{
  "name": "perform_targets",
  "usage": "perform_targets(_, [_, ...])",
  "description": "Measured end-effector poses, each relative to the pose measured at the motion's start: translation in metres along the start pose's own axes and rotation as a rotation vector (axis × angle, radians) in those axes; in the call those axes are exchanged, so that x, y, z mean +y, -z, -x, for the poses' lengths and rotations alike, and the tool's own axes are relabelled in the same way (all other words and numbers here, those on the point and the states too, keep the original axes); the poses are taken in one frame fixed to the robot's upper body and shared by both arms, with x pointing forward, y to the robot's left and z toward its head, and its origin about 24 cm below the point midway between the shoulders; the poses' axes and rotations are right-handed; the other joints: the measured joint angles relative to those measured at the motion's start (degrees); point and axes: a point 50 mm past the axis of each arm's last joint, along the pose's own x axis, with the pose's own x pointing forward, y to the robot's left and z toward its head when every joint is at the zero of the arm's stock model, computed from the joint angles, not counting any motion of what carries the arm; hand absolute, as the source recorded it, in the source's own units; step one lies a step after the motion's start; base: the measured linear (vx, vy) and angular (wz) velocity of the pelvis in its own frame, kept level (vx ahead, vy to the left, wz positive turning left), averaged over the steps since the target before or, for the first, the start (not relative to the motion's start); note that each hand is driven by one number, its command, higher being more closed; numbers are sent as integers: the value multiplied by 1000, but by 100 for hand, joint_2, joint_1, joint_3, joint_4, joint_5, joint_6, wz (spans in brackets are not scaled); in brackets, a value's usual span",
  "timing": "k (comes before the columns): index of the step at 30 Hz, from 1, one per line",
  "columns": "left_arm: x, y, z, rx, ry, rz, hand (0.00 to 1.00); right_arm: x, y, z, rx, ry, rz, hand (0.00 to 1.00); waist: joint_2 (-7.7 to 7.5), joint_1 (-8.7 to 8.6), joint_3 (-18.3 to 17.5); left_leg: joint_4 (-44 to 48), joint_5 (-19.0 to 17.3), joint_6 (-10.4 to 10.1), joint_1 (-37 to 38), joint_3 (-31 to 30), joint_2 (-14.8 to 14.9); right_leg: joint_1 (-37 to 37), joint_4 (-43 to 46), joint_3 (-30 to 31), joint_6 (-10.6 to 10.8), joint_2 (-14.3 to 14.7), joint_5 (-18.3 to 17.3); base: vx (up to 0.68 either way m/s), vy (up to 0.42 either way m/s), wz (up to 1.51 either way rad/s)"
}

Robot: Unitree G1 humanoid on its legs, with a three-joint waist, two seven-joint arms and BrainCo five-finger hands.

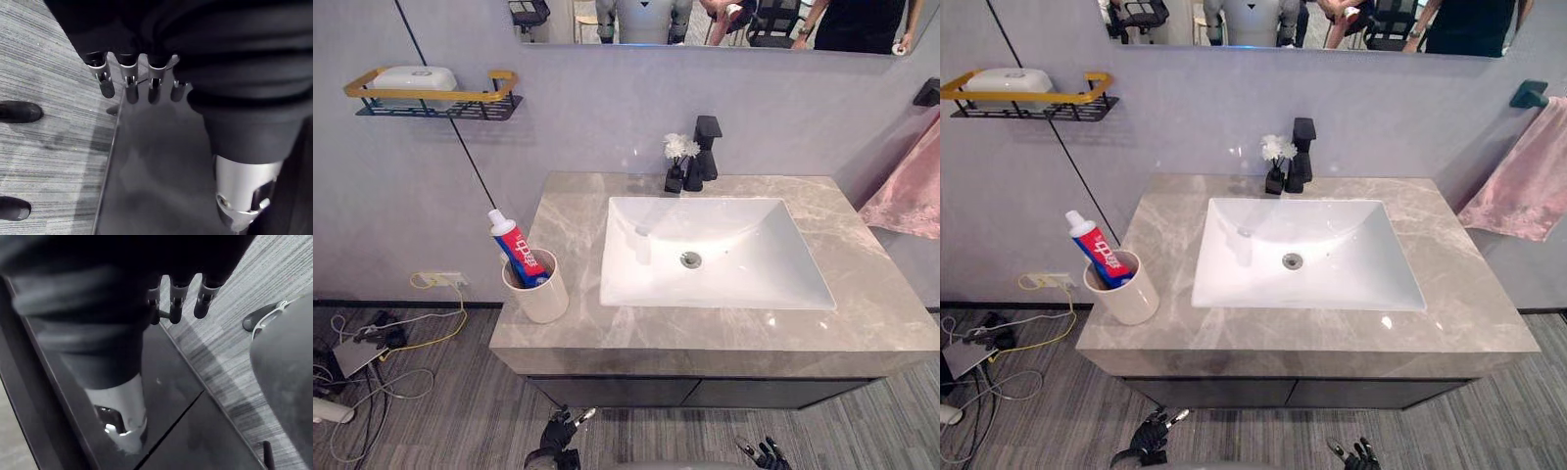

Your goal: Organize washtable

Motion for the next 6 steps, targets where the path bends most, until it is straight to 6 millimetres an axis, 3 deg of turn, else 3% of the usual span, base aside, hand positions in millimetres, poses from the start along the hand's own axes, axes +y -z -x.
perform_targets(6, [6, -6, -2, -13, -16, -44, 0, 9, -1, -6, 18, -16, 3, 0, -7, 2, 232, 47, 2, 4, -33, -69, -7, 82, -31, -71, 1, -3, 3, -9, -21, 8])
